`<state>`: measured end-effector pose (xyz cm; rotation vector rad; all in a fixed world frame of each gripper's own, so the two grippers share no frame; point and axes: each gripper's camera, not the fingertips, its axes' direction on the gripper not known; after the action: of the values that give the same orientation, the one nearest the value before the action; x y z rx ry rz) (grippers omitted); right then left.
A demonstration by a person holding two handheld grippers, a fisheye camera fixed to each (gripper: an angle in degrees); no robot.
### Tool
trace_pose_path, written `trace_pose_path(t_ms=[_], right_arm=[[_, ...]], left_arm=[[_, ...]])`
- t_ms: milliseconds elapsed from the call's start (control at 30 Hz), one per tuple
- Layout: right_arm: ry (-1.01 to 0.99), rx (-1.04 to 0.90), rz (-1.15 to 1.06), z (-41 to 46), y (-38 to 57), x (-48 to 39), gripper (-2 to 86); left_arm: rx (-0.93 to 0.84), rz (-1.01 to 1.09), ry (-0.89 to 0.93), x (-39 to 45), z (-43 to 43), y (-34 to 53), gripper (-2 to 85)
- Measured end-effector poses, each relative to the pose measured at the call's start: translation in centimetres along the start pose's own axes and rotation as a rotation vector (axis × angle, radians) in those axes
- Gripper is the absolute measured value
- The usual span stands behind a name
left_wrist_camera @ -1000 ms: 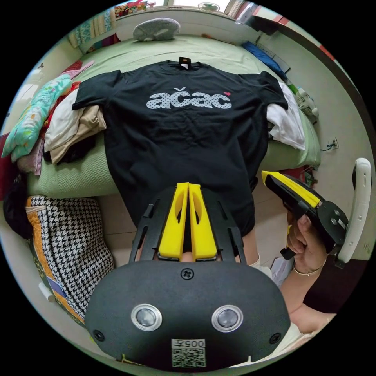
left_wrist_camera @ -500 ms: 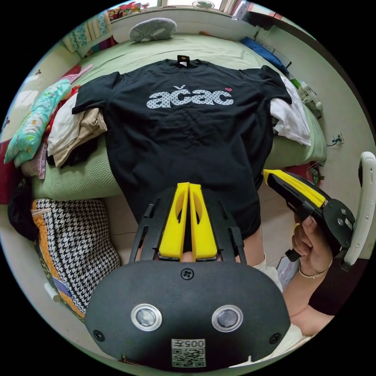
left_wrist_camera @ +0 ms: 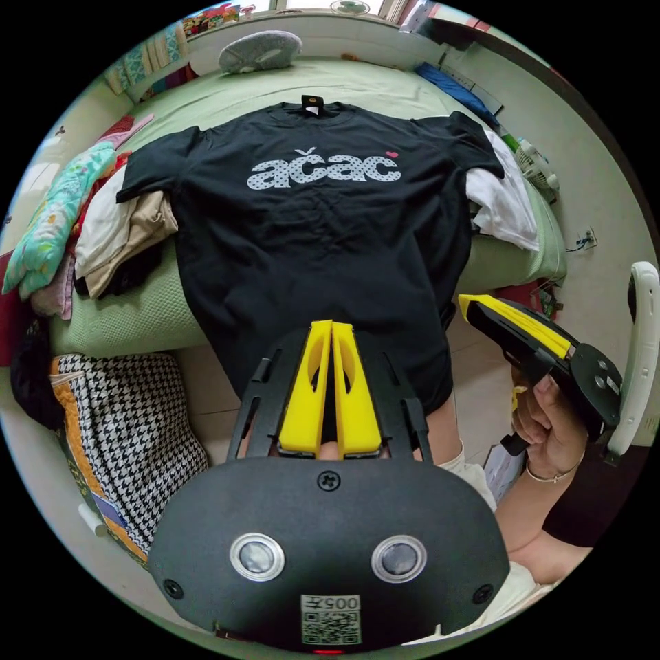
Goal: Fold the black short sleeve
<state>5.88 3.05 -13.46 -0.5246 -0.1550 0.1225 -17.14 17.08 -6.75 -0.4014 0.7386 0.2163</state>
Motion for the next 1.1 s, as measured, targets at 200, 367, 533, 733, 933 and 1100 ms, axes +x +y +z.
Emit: trace_pose_path(t_ms=[200,367,533,733,933,1100], right_arm=[[0.002,-0.007,-0.012,0.3,0.0,0.1,-1.2],[-0.011,-0.013,-0.026,0.9,0.3,-0.2,-1.2],[-0.009,-0.053,-0.085,1.8,0.4,-1.0,-1.2],[-0.001,-0.056,-0.103,2.0,0.0,-0.8,-1.2],[-0.026,-0.063,-0.113,2.1,0.1,-0.3,-1.1],[-0.027,-0.051,-0.112,2.1,0.2,0.3,-1.1]], left_arm=[[-0.007,-0.028,0.036,-0.1,0.8,-0.4,-0.3],[-0.028,-0.057,0.020,-0.2,2.4,-0.4,-0.3],[-0.056,-0.037,0.025,0.2,3.5,-0.6,-0.3],[-0.062,-0.020,0.024,0.4,4.2,-1.1,-0.3],[-0.064,-0.017,0.038,0.4,4.9,-1.4,-0.3],[-0.053,-0.016,0.063,0.3,5.4,-1.6,-0.3]])
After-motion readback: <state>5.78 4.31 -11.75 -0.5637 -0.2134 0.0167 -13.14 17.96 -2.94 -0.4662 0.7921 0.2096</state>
